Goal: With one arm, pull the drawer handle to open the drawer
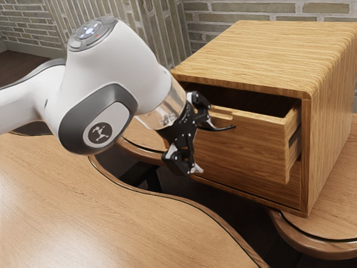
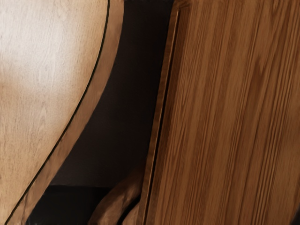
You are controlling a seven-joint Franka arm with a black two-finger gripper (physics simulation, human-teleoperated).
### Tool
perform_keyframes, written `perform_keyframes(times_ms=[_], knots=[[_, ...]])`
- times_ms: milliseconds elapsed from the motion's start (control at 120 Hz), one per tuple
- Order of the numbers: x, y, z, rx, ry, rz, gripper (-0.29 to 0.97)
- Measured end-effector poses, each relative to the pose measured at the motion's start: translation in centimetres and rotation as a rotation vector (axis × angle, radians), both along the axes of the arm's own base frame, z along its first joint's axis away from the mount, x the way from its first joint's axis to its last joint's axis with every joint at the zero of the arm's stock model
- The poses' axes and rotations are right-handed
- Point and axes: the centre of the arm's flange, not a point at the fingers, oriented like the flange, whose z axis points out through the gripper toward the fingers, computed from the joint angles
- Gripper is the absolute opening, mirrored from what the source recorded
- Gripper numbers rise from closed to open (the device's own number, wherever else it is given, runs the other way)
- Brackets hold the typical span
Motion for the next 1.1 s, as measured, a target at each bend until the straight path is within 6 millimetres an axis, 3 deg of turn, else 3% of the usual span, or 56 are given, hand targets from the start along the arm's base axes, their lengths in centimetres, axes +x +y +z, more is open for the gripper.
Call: perform_keyframes(times_ms=[433, 817, 883, 983, 1100], knots=[[-7.1, -1.0, 0.1, 0.007, -0.037, -0.005, 0.68], [-13.6, -0.7, 0.4, 0.026, -0.092, 0.023, 0.68], [-15.0, -1.8, 1.0, 0.039, -0.114, 0.01, 0.68], [-16.4, -5.8, 3.0, 0.095, -0.16, -0.02, 0.68], [-13.5, -8.3, 8.2, 0.054, -0.085, -0.039, 0.68]])
